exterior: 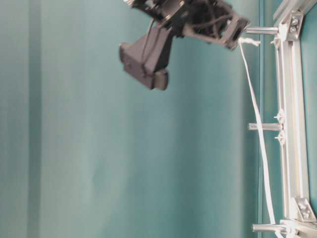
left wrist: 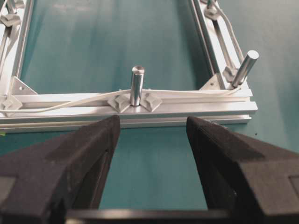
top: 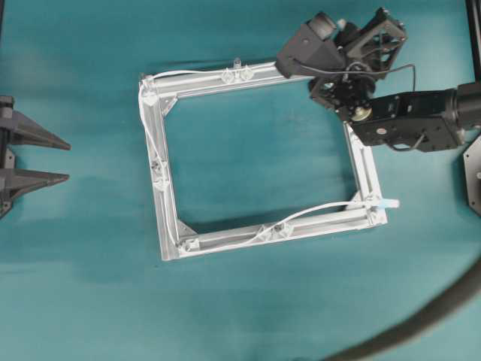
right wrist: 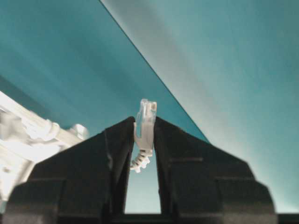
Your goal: Move the cable alternately left and right between 8 pins so it hooks onto each one.
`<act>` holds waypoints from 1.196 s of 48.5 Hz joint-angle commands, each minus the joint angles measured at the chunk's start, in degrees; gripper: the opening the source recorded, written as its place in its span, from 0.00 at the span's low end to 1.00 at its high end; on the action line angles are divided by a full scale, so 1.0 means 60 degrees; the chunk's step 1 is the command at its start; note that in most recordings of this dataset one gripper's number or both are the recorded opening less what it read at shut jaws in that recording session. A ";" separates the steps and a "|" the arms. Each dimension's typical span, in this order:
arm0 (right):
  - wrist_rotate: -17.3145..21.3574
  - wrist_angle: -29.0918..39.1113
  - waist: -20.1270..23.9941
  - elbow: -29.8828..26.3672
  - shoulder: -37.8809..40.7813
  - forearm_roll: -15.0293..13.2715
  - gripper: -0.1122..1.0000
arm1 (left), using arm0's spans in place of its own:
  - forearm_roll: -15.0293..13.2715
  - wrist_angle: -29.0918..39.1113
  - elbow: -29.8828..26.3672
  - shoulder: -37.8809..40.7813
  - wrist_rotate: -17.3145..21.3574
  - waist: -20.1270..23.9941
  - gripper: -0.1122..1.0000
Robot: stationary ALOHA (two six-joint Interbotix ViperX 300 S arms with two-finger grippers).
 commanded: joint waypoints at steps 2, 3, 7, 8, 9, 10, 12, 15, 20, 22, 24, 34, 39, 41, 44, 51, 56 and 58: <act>0.0029 0.0059 -0.0073 0.0220 -0.0264 -0.0410 0.24 | 0.0029 -0.0059 -0.0088 0.0059 0.0059 -0.0015 0.67; 0.0029 0.0088 -0.0088 0.0264 -0.0264 -0.0483 0.24 | 0.0029 -0.0059 -0.0103 0.0059 0.0059 -0.0015 0.67; 0.0029 0.0088 -0.0190 0.0410 -0.0264 -0.0762 0.24 | 0.0029 -0.0059 -0.0103 0.0059 0.0059 -0.0015 0.67; 0.0029 0.0103 -0.0220 0.0425 -0.0264 -0.0820 0.24 | 0.0044 -0.0059 -0.0088 0.0059 0.0059 -0.0015 0.67; 0.0044 0.0103 -0.0264 0.0439 -0.0278 -0.0864 0.24 | 0.0029 -0.0059 -0.0103 0.0059 0.0059 -0.0015 0.67; 0.0059 0.0117 -0.0308 0.0469 -0.0264 -0.0908 0.24 | 0.0029 -0.0059 -0.0088 0.0059 0.0059 -0.0015 0.67; 0.0088 0.0132 -0.0396 0.0483 -0.0264 -0.0981 0.24 | 0.0029 -0.0059 -0.0088 0.0059 0.0059 -0.0015 0.67; 0.0161 0.0103 -0.0498 0.0513 -0.0264 -0.1157 0.24 | 0.0029 -0.0059 -0.0103 0.0059 0.0059 -0.0015 0.67; 0.0381 0.0059 -0.0645 0.0615 -0.0264 -0.1436 0.24 | 0.0044 -0.0059 -0.0088 0.0059 0.0059 -0.0015 0.67; 0.0469 0.0029 -0.0659 0.0659 -0.0264 -0.1538 0.24 | 0.0029 -0.0059 -0.0103 0.0059 0.0059 -0.0015 0.67; 0.0557 0.0000 -0.0688 0.0703 -0.0264 -0.1655 0.24 | 0.0029 -0.0059 -0.0103 0.0059 0.0059 -0.0015 0.67; 0.0996 -0.0630 -0.0981 0.0850 -0.0264 -0.1846 0.24 | 0.0029 -0.0059 -0.0103 0.0059 0.0059 -0.0015 0.67; 0.1392 -0.0967 -0.1113 0.0996 -0.0264 -0.1846 0.24 | 0.0029 -0.0059 -0.0088 0.0059 0.0059 -0.0015 0.67; 0.1567 -0.1099 -0.1157 0.1055 -0.0264 -0.1831 0.24 | 0.0029 -0.0059 -0.0103 0.0059 0.0059 -0.0015 0.67; 0.1816 -0.1245 -0.1187 0.1172 -0.0264 -0.1831 0.24 | 0.0029 -0.0059 -0.0088 0.0059 0.0059 -0.0015 0.67; 0.2490 -0.1611 -0.1216 0.1509 -0.0264 -0.1831 0.24 | 0.0029 -0.0059 -0.0103 0.0059 0.0059 -0.0015 0.67; 0.2900 -0.1890 -0.1201 0.1685 -0.0264 -0.1816 0.24 | 0.0029 -0.0059 -0.0088 0.0059 0.0059 -0.0015 0.67; 0.3047 -0.1992 -0.1216 0.1714 -0.0264 -0.1816 0.24 | 0.0029 -0.0059 -0.0103 0.0059 0.0059 -0.0015 0.67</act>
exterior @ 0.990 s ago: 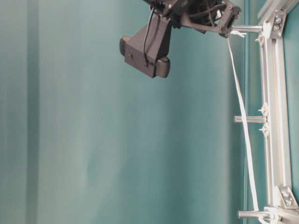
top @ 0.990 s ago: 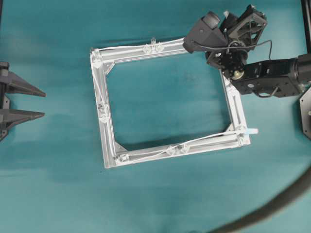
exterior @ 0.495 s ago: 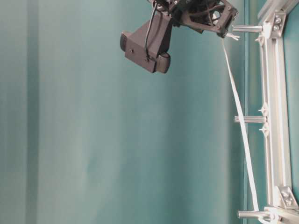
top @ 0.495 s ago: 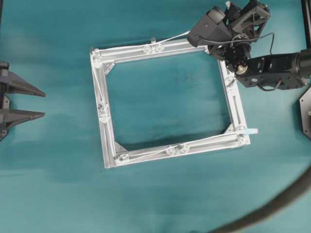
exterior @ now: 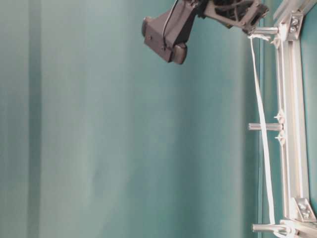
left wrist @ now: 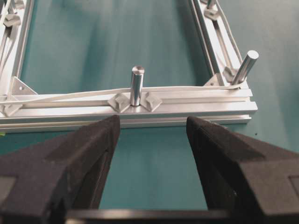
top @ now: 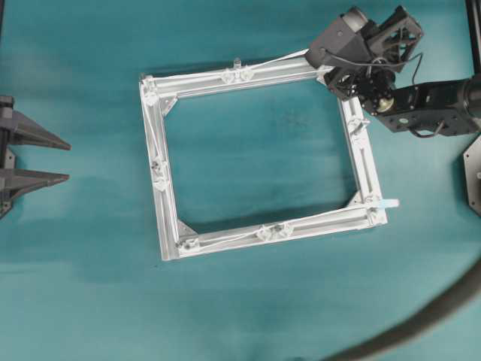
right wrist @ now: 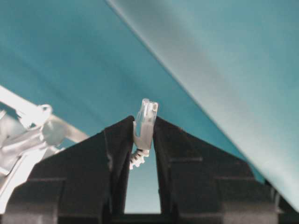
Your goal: Move the cable alternately left and right between 8 pins so it hooks onto each one.
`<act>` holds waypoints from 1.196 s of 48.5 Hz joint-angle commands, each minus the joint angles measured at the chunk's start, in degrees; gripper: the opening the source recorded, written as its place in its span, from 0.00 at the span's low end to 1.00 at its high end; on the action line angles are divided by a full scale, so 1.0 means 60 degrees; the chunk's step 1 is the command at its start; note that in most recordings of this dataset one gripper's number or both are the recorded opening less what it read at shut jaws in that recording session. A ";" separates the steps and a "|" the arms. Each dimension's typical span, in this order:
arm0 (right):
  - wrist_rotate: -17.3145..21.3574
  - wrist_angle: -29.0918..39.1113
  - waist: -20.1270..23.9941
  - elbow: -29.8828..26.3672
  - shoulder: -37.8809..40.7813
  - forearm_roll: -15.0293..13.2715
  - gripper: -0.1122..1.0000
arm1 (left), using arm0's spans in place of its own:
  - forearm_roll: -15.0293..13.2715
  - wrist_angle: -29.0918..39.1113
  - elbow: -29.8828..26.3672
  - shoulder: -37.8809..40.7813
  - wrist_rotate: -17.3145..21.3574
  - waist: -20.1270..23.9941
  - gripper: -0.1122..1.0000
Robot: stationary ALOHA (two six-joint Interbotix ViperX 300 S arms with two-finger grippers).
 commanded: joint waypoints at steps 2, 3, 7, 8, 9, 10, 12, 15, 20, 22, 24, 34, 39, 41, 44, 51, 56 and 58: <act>0.0249 -0.0190 -0.0146 0.0059 -0.0249 -0.0015 0.24 | 0.0029 -0.0059 -0.0103 0.0059 0.0044 -0.0015 0.67; 0.0278 -0.0234 -0.0146 0.0073 -0.0249 0.0000 0.24 | 0.0029 -0.0059 -0.0088 0.0059 0.0044 -0.0015 0.67; 0.0381 -0.0322 -0.0146 0.0059 -0.0249 0.0044 0.24 | 0.0029 -0.0059 -0.0103 0.0059 0.0044 -0.0015 0.67; 0.0396 -0.0352 -0.0161 0.0059 -0.0249 0.0073 0.24 | 0.0029 -0.0059 -0.0088 0.0059 0.0044 -0.0015 0.67; 0.0396 -0.0381 -0.0146 0.0044 -0.0264 0.0117 0.24 | 0.0029 -0.0059 -0.0088 0.0059 0.0044 -0.0015 0.67; 0.0410 -0.0410 -0.0146 0.0044 -0.0264 0.0161 0.24 | 0.0029 -0.0059 -0.0088 0.0059 0.0044 -0.0015 0.67; 0.0410 -0.0498 -0.0146 0.0044 -0.0264 0.0264 0.24 | 0.0029 -0.0059 -0.0103 0.0059 0.0044 -0.0015 0.67; 0.0410 -0.0747 -0.0117 0.0059 -0.0264 0.0469 0.24 | 0.0044 -0.0059 -0.0103 0.0059 0.0044 -0.0015 0.67; 0.0396 -0.1187 -0.0015 0.0103 -0.0278 0.0894 0.24 | 0.0029 -0.0059 -0.0103 0.0059 0.0044 -0.0015 0.67; 0.0396 -0.1377 0.0029 0.0117 -0.0308 0.1084 0.24 | 0.0044 -0.0059 -0.0103 0.0059 0.0044 -0.0015 0.67; 0.0396 -0.1553 0.0059 0.0146 -0.0352 0.1245 0.24 | 0.0029 -0.0059 -0.0103 0.0059 0.0044 -0.0015 0.67; 0.0366 -0.2241 0.0088 0.0396 -0.0732 0.1714 0.24 | 0.0029 -0.0059 -0.0103 0.0059 0.0044 -0.0015 0.67; 0.0352 -0.2417 0.0088 0.0615 -0.1055 0.2036 0.24 | 0.0029 -0.0059 -0.0088 0.0059 0.0044 -0.0015 0.67; 0.0352 -0.2461 0.0088 0.0718 -0.1172 0.2109 0.24 | 0.0029 -0.0059 -0.0103 0.0059 0.0044 -0.0015 0.67; 0.0352 -0.2666 0.0088 0.0820 -0.1274 0.2153 0.24 | 0.0029 -0.0059 -0.0103 0.0059 0.0044 -0.0015 0.67; 0.0366 -0.3589 0.0088 0.0981 -0.1318 0.2153 0.24 | 0.0029 -0.0059 -0.0103 0.0059 0.0044 -0.0015 0.67; 0.0366 -0.4336 0.0088 0.1040 -0.1216 0.2197 0.24 | 0.0029 -0.0059 -0.0103 0.0059 0.0044 -0.0015 0.67; 0.0366 -0.4438 0.0088 0.1040 -0.1157 0.2197 0.24 | 0.0029 -0.0059 -0.0103 0.0059 0.0044 -0.0015 0.67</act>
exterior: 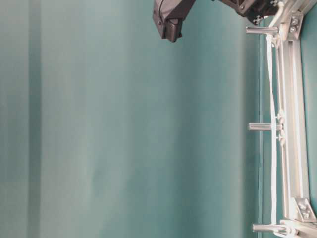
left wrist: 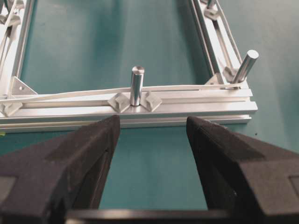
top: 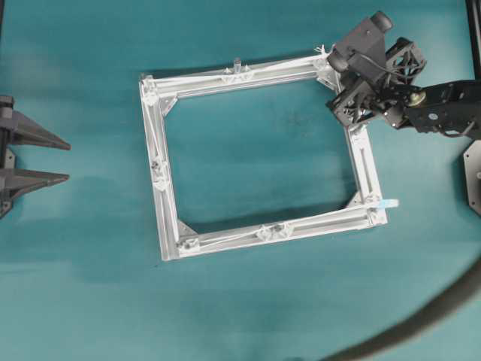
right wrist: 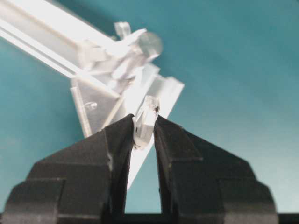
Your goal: Move the cable alternately left and right between 8 pins so it hooks onto each one.
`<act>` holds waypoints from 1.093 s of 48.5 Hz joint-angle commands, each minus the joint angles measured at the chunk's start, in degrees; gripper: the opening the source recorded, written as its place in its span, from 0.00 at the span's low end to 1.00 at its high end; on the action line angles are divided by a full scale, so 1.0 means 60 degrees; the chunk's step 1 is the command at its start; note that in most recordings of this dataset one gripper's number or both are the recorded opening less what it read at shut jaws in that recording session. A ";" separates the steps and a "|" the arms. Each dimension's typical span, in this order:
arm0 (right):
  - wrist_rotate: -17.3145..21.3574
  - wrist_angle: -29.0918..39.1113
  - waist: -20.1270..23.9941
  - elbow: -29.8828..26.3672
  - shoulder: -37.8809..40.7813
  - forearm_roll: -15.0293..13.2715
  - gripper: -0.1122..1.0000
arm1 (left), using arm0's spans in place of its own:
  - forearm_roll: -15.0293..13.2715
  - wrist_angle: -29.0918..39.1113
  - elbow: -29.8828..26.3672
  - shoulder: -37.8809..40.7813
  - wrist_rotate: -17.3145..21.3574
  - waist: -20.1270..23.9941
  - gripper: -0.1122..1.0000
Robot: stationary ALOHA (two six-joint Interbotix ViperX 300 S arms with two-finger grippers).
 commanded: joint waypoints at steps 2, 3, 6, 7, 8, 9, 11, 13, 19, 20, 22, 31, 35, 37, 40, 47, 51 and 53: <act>0.0000 -0.0425 0.0103 0.0059 0.0059 0.0161 0.24 | 0.0029 -0.0059 -0.0103 0.0059 0.0044 -0.0015 0.67; 0.0000 -0.0425 0.0088 0.0044 0.0073 0.0161 0.24 | 0.0029 -0.0059 -0.0103 0.0059 0.0044 -0.0015 0.67; -0.0015 -0.0410 0.0103 0.0015 0.0117 0.0146 0.23 | 0.0029 -0.0059 -0.0088 0.0059 0.0044 -0.0015 0.67; -0.0015 -0.0410 0.0103 0.0015 0.0117 0.0146 0.23 | 0.0044 -0.0059 -0.0103 0.0059 0.0044 -0.0015 0.67; -0.0015 -0.0410 0.0088 0.0000 0.0117 0.0146 0.23 | 0.0029 -0.0059 -0.0103 0.0059 0.0044 -0.0015 0.67; 0.0000 -0.0396 0.0073 0.0000 0.0117 0.0146 0.23 | 0.0029 -0.0059 -0.0103 0.0059 0.0044 -0.0015 0.67; 0.0015 -0.0410 0.0059 -0.0029 0.0103 0.0161 0.23 | 0.0029 -0.0059 -0.0103 0.0059 0.0044 -0.0015 0.67; 0.0015 -0.0410 0.0029 -0.0059 0.0103 0.0190 0.23 | 0.0029 -0.0059 -0.0103 0.0059 0.0044 -0.0015 0.67; 0.0015 -0.0410 -0.0103 -0.0073 0.0117 0.0308 0.23 | 0.0029 -0.0059 -0.0103 0.0059 0.0044 -0.0015 0.67; 0.0015 -0.0410 -0.0117 -0.0088 0.0117 0.0337 0.23 | 0.0029 -0.0059 -0.0103 0.0059 0.0044 -0.0015 0.67; 0.0015 -0.0425 -0.0132 -0.0088 0.0117 0.0381 0.23 | 0.0029 -0.0059 -0.0103 0.0059 0.0044 -0.0015 0.67; 0.0000 -0.0703 -0.0146 -0.0176 0.0088 0.0703 0.23 | 0.0029 -0.0059 -0.0103 0.0059 0.0044 -0.0015 0.67; 0.0000 -0.0806 -0.0146 -0.0205 0.0088 0.0835 0.23 | 0.0044 -0.0059 -0.0103 0.0059 0.0044 -0.0015 0.67; 0.0000 -0.0776 -0.0146 -0.0205 0.0088 0.0850 0.23 | 0.0029 -0.0059 -0.0103 0.0059 0.0044 -0.0015 0.67; 0.0000 -0.0703 -0.0146 -0.0220 0.0103 0.0850 0.23 | 0.0044 -0.0059 -0.0103 0.0059 0.0044 -0.0015 0.67; 0.0000 -0.0645 -0.0132 -0.0220 0.0088 0.0864 0.46 | 0.0029 -0.0059 -0.0103 0.0059 0.0044 -0.0015 0.67; 0.0000 -0.0674 -0.0146 -0.0220 0.0103 0.0908 0.48 | 0.0029 -0.0059 -0.0088 0.0059 0.0044 -0.0015 0.67; 0.0000 -0.0674 -0.0146 -0.0220 0.0088 0.0908 0.48 | 0.0029 -0.0059 -0.0103 0.0059 0.0044 -0.0015 0.67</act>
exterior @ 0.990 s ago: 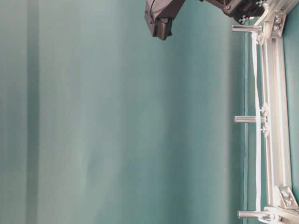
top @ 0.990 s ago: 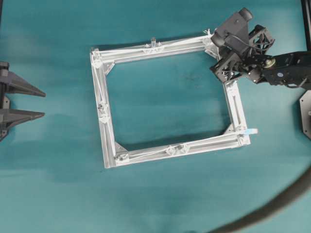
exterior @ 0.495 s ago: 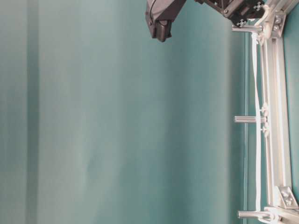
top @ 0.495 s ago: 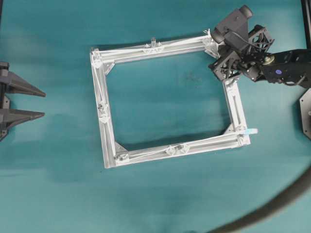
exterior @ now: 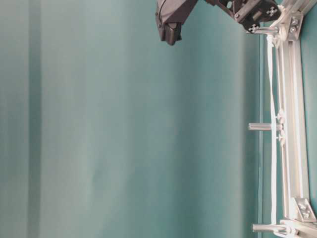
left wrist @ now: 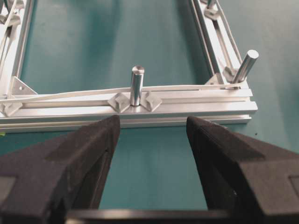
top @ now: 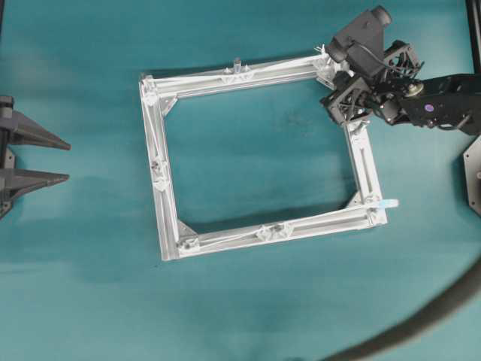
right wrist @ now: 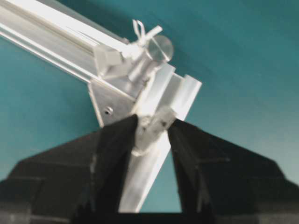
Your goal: Move the cable alternately left and right between 8 pins so it hooks onto each one.
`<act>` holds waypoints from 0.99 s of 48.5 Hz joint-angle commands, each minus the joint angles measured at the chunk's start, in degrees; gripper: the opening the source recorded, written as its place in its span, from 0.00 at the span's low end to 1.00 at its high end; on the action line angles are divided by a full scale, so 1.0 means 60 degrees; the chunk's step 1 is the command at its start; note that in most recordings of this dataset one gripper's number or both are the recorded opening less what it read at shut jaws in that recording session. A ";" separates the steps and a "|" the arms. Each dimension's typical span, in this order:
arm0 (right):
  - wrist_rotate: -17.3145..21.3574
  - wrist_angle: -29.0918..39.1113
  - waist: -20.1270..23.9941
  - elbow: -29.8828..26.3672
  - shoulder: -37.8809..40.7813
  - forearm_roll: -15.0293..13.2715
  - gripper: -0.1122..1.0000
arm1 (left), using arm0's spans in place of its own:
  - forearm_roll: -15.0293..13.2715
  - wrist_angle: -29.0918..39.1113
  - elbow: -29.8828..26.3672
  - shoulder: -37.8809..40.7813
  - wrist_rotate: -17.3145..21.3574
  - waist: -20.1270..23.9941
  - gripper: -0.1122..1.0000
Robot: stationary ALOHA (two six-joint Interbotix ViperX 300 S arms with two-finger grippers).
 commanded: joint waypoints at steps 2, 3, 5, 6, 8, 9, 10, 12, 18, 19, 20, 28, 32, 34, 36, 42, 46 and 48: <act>-0.0015 -0.0146 0.0132 0.0029 -0.0029 0.0146 0.48 | 0.0015 -0.0059 -0.0103 0.0059 0.0044 -0.0015 0.67; -0.0015 -0.0161 0.0132 0.0029 -0.0044 0.0132 0.48 | 0.0015 -0.0059 -0.0103 0.0059 0.0044 -0.0015 0.67; -0.0029 -0.0161 0.0117 0.0059 -0.0059 0.0146 0.48 | 0.0015 -0.0059 -0.0088 0.0059 0.0044 -0.0015 0.67; -0.0029 -0.0176 0.0132 0.0073 -0.0073 0.0132 0.48 | 0.0015 -0.0059 -0.0088 0.0059 0.0044 -0.0015 0.67; -0.0029 -0.0220 0.0132 0.0103 -0.0146 0.0146 0.48 | 0.0015 -0.0059 -0.0103 0.0059 0.0044 -0.0015 0.67; -0.0029 -0.0278 0.0132 0.0103 -0.0190 0.0161 0.48 | 0.0015 -0.0059 -0.0088 0.0059 0.0044 -0.0015 0.67; -0.0029 -0.0337 0.0146 0.0132 -0.0278 0.0146 0.48 | 0.0015 -0.0059 -0.0103 0.0059 0.0044 -0.0015 0.67; -0.0029 -0.0498 0.0161 0.0161 -0.0439 0.0161 0.49 | 0.0015 -0.0059 -0.0103 0.0059 0.0044 -0.0015 0.67; -0.0029 -0.1069 0.0205 0.0249 -0.1084 0.0220 0.59 | 0.0015 -0.0059 -0.0103 0.0059 0.0044 -0.0015 0.67; -0.0029 -0.1143 0.0249 0.0249 -0.1274 0.0264 0.61 | 0.0015 -0.0059 -0.0088 0.0059 0.0044 -0.0015 0.67; -0.0029 -0.1201 0.0264 0.0264 -0.1392 0.0308 0.62 | 0.0015 -0.0059 -0.0088 0.0059 0.0044 -0.0015 0.67; -0.0029 -0.1274 0.0454 0.0483 -0.2124 0.0498 0.62 | 0.0015 -0.0059 -0.0103 0.0059 0.0044 -0.0015 0.67; -0.0029 -0.1274 0.0557 0.0630 -0.2432 0.0513 0.62 | 0.0015 -0.0059 -0.0088 0.0059 0.0044 -0.0015 0.67; -0.0044 -0.1274 0.0571 0.0688 -0.2578 0.0513 0.62 | 0.0015 -0.0059 -0.0103 0.0059 0.0044 -0.0015 0.67; -0.0073 -0.1318 0.0586 0.0747 -0.2769 0.0513 0.63 | 0.0015 -0.0059 -0.0088 0.0059 0.0044 -0.0015 0.67; -0.0161 -0.1611 0.0586 0.0908 -0.3325 0.0469 0.66 | 0.0015 -0.0059 -0.0103 0.0059 0.0044 -0.0015 0.67; -0.0190 -0.1860 0.0586 0.1055 -0.3750 0.0439 0.68 | 0.0015 -0.0059 -0.0103 0.0059 0.0044 -0.0015 0.67; -0.0220 -0.1963 0.0586 0.1128 -0.3984 0.0410 0.69 | 0.0015 -0.0059 -0.0103 0.0059 0.0044 -0.0015 0.67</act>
